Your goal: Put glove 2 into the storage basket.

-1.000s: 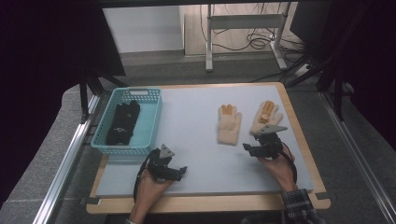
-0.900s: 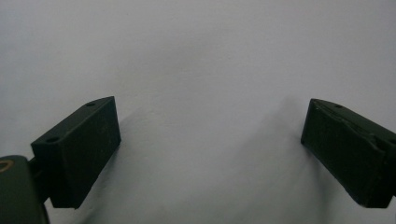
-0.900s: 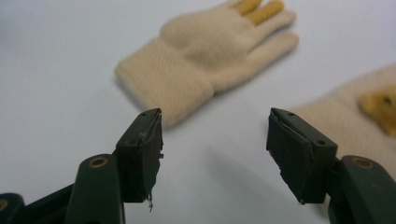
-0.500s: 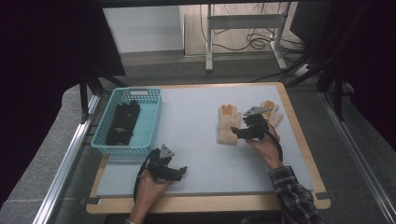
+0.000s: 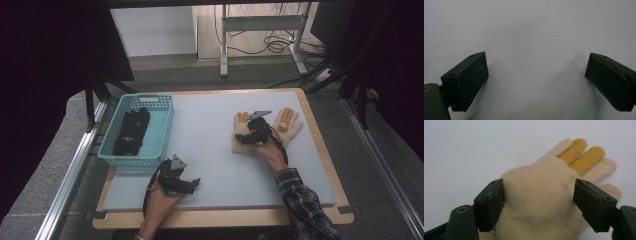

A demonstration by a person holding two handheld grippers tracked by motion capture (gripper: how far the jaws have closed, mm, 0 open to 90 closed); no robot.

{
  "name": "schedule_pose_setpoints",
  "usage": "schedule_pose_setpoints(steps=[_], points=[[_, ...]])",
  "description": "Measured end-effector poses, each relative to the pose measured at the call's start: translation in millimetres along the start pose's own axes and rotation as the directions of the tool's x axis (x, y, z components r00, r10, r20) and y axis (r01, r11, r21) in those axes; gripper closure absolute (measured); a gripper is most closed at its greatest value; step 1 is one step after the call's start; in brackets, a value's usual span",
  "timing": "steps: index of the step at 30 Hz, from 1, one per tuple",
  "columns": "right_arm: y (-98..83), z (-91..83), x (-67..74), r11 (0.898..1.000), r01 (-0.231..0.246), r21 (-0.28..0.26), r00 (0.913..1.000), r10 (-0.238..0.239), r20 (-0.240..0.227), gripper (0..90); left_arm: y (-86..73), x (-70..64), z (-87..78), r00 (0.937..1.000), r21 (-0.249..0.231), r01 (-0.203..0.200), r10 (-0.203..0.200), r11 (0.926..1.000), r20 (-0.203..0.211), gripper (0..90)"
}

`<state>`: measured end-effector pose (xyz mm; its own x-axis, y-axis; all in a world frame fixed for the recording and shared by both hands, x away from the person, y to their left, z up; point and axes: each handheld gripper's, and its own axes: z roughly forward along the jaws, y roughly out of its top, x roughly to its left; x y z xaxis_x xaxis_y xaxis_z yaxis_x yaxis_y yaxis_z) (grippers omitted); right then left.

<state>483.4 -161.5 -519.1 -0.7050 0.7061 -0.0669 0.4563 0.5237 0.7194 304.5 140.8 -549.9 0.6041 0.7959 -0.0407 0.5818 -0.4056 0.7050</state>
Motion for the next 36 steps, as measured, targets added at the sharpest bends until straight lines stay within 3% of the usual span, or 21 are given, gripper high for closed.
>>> schedule_pose_setpoints(steps=[4, 5, 6, 7, 11, 14, 20, 27, 28, 29, 36], points=[[-1.0, 8.7, -0.2, 1.0, -0.007, 0.007, 1.0, 0.007, -0.007, 27.1, 0.0, 0.0, 0.0, 1.0, 0.0, 0.0, 0.0, 1.0, 0.0, 5.1], [-2.3, 10.3, -0.5, 1.0, -0.02, 0.001, 0.9993, 0.02, -0.031, 34.0, 0.0, -0.1, 0.0, 1.0, 0.0, 0.0, 0.0, 1.0, 0.0, 5.1], [-2.3, 10.3, -0.5, 1.0, -0.02, 0.001, 0.9993, 0.02, -0.031, 34.0, 0.0, -0.1, 0.0, 1.0, 0.0, 0.0, 0.0, 1.0, 0.0, 5.1], [-2.7, 8.4, -0.5, 1.0, -0.013, 0.008, 0.9988, 0.013, -0.047, 42.4, 0.0, -0.1, 0.0, 1.0, 0.0, 0.0, 0.0, 1.0, 0.0, 5.1], [-2.4, 5.3, -0.9, 1.0, -0.021, 0.019, 0.9976, 0.022, -0.065, 50.9, 0.0, -0.1, 0.0, 1.0, 0.0, 0.0, 0.0, 1.0, 0.0, 5.1], [-2.5, 2.8, -2.9, 0.999, -0.043, 0.023, 0.9955, 0.045, -0.084, 53.6, 0.0, 0.0, 0.0, 1.0, 0.0, 0.0, 0.0, 1.0, 0.0, 5.1], [0.0, -9.3, -1.3, 0.999, -0.038, 0.006, 0.9958, 0.038, -0.083, 53.7, 0.0, 0.0, 0.0, 1.0, 0.0, 0.0, 0.0, 1.0, 0.0, 5.1], [14.0, -53.5, 22.7, 0.999, 0.002, -0.055, 0.9936, -0.008, -0.113, 53.1, 0.0, 0.1, -0.2, 1.0, 0.003, -0.004, 0.004, 1.0, 0.0, 5.2], [14.0, -53.5, 22.7, 0.999, 0.002, -0.055, 0.9936, -0.008, -0.113, 53.1, 0.0, 0.1, -0.2, 1.0, 0.003, -0.004, 0.004, 1.0, 0.0, 5.2], [14.5, -66.0, 33.5, 0.998, 0.008, -0.062, 0.9907, -0.017, -0.135, 52.7, 0.0, 0.1, -0.2, 1.0, 0.003, -0.004, 0.004, 1.0, -0.001, 5.2], [0.1, -79.0, 64.0, 0.999, 0.035, -0.032, 0.9823, -0.041, -0.183, 50.9, 0.0, 0.1, -0.3, 1.0, 0.004, -0.004, 0.004, 1.0, -0.001, 5.2]])
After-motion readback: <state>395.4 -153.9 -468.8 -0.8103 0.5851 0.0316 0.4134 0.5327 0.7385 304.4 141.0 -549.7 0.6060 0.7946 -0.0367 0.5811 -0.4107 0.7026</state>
